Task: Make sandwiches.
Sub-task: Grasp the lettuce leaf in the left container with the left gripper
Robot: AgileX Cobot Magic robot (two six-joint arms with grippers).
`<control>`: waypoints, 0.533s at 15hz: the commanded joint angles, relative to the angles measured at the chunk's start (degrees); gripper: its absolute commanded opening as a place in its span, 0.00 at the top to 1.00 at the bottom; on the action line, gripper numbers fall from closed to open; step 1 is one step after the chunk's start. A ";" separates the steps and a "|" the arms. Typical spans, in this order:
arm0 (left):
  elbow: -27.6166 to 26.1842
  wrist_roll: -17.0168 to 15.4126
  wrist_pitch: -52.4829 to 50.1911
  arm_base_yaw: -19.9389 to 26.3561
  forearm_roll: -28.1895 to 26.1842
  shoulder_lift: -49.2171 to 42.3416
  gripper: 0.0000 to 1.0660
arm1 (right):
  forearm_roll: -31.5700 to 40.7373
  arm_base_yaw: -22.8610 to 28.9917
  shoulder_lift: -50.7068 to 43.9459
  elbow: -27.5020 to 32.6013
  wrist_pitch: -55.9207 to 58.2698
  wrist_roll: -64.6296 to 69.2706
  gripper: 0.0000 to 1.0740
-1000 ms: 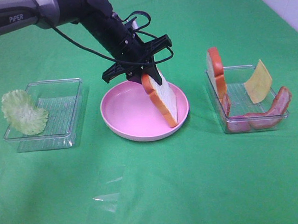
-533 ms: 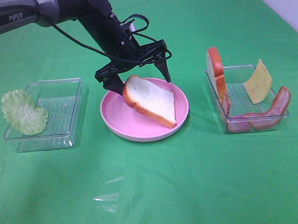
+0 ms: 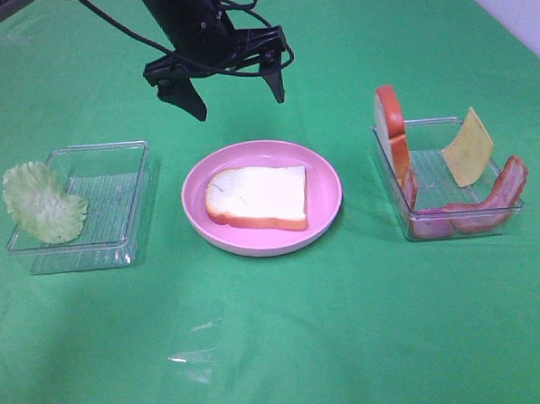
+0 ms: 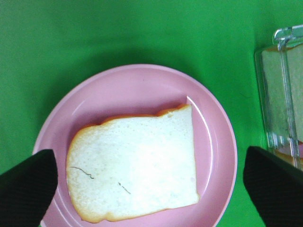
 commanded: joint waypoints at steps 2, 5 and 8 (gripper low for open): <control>-0.80 2.06 6.02 -0.29 6.65 -5.50 0.04 | 0.17 0.00 -1.09 0.23 -0.29 0.00 0.19; 0.52 3.61 6.02 1.32 9.97 -11.17 0.04 | 0.17 0.00 -1.09 0.23 -0.29 0.00 0.19; 8.54 4.13 6.02 7.91 9.57 -19.31 0.04 | 0.17 0.00 -1.09 0.23 -0.29 0.00 0.19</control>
